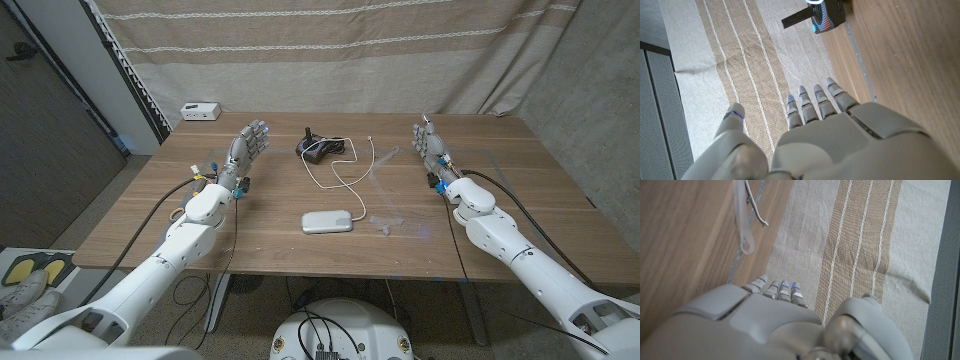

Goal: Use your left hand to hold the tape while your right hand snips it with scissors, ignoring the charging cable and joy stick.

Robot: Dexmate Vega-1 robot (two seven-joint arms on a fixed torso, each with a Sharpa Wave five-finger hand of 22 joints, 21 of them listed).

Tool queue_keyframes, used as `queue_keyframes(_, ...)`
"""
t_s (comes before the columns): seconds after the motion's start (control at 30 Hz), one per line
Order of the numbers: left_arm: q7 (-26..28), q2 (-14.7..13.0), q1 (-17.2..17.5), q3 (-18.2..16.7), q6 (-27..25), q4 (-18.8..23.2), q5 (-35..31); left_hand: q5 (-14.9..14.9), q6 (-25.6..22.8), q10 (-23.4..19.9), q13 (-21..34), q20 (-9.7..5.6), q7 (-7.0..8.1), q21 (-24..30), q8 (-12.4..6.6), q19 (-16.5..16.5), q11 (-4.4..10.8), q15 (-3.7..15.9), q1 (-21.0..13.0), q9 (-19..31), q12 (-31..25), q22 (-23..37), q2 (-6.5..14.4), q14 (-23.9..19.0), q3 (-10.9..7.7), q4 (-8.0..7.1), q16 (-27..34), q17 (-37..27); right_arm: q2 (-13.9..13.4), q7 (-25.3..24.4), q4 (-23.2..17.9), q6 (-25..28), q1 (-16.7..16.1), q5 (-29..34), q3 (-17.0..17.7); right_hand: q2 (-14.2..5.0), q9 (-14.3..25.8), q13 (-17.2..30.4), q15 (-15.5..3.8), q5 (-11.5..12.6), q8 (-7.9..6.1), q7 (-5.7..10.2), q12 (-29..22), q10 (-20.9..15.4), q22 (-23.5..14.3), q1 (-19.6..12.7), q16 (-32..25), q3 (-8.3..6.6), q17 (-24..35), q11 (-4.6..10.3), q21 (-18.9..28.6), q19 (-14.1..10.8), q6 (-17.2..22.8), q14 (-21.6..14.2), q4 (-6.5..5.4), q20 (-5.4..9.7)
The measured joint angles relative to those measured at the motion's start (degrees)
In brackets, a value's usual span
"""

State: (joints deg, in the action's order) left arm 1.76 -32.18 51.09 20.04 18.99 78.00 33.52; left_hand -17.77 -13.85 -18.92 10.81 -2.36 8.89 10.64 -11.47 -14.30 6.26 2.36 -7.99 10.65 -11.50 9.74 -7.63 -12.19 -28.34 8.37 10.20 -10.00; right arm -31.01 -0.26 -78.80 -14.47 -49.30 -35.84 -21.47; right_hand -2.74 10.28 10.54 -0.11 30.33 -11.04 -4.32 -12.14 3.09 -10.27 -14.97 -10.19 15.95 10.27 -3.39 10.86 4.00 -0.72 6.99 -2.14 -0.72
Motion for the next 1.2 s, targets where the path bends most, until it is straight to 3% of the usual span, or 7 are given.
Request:
queue_keyframes(0.13, 1.06, -0.33, 0.40, -0.07, 0.00, 0.73, -0.84, -0.35, -0.81, 0.42, 0.00, -0.03, -0.81, 0.00, -0.21, 0.85, 0.14, -0.01, -0.11, 0.00, 0.00, 0.00, -0.11, 1.16, 0.00, 0.00, -0.26, 0.00, -0.15, -0.12, -0.15, 0.00, -0.05, 0.19, 0.00, 0.00, 0.00, 0.00, 0.49, 0.01, 0.00, 0.00, 0.00, 0.31, 0.00, 0.00, 0.00, 0.00, -0.09, -0.31, 0.00, 0.32, 0.00, 0.55, 0.00, 0.32)
queue_keyframes(0.27, 2.28, -0.90, 0.87, -0.14, -0.03, 1.61, -2.09, -0.35, -0.40, 1.69, 0.00, 0.20, -1.31, 0.00, 0.04, 1.65, 0.18, -0.32, -0.11, 0.00, 0.30, 0.00, -0.11, 2.26, 0.02, 0.02, -0.26, -0.02, -0.22, -0.12, -0.17, -0.01, -0.06, 0.35, 0.00, 0.00, -0.01, 0.00, -0.45, 0.01, 0.00, 0.38, 0.25, 1.15, 0.00, 0.00, 0.00, 0.00, -0.15, 0.53, 0.00, 0.80, 0.07, 1.49, 0.00, 0.43)
queue_keyframes(0.97, 11.59, -4.33, 3.32, -0.12, -4.18, 7.16, -12.65, -0.68, 0.34, 2.86, -0.01, 0.30, -1.94, 0.00, 0.25, 2.36, 0.13, -0.33, 0.95, 0.01, 0.30, -0.01, -1.17, 3.49, 1.20, -0.39, -0.26, -0.01, -0.71, 0.07, -0.37, -0.27, -0.01, 0.83, -0.27, -0.22, -0.01, -0.01, -1.39, 0.01, 0.00, 0.86, 0.28, 1.63, 0.01, -0.22, 0.00, 0.00, -0.14, 1.46, 0.00, 1.43, -0.41, 2.51, 0.00, 0.82)
queue_keyframes(1.0, 12.06, -5.71, 4.52, -0.26, -4.52, 9.72, -13.12, -0.68, 0.34, 2.86, -0.01, 0.30, -1.94, 0.00, 0.25, 2.36, 0.13, -0.33, 0.95, 0.01, 0.30, -0.01, -1.17, 3.49, 1.20, -0.39, -0.26, -0.01, -0.73, 0.20, -0.38, -0.27, -0.01, 0.96, -0.27, -0.22, -0.01, -0.01, -1.23, 0.01, 0.00, 0.86, 0.28, 1.83, 0.01, -0.22, 0.00, 0.00, -0.14, 1.66, 0.00, 1.43, -0.41, 2.66, 0.00, 0.82)
queue_keyframes(1.2, 14.12, -6.78, 5.78, -0.67, -6.10, 12.32, -15.04, -0.88, 0.34, 2.83, -0.01, 0.32, -1.93, -0.28, 0.25, 3.20, 0.11, -0.35, 1.18, 0.01, 0.30, -0.01, -1.40, 4.12, 1.61, -0.45, -0.26, 0.00, -1.01, 0.41, -0.40, -0.18, -0.01, 1.08, -0.28, -0.22, -0.01, -0.01, -1.23, 0.15, 0.00, 0.86, 0.28, 1.61, 0.01, -0.22, 0.00, 0.00, -0.14, 1.89, 0.00, 1.96, -0.41, 2.66, 0.00, 0.71)
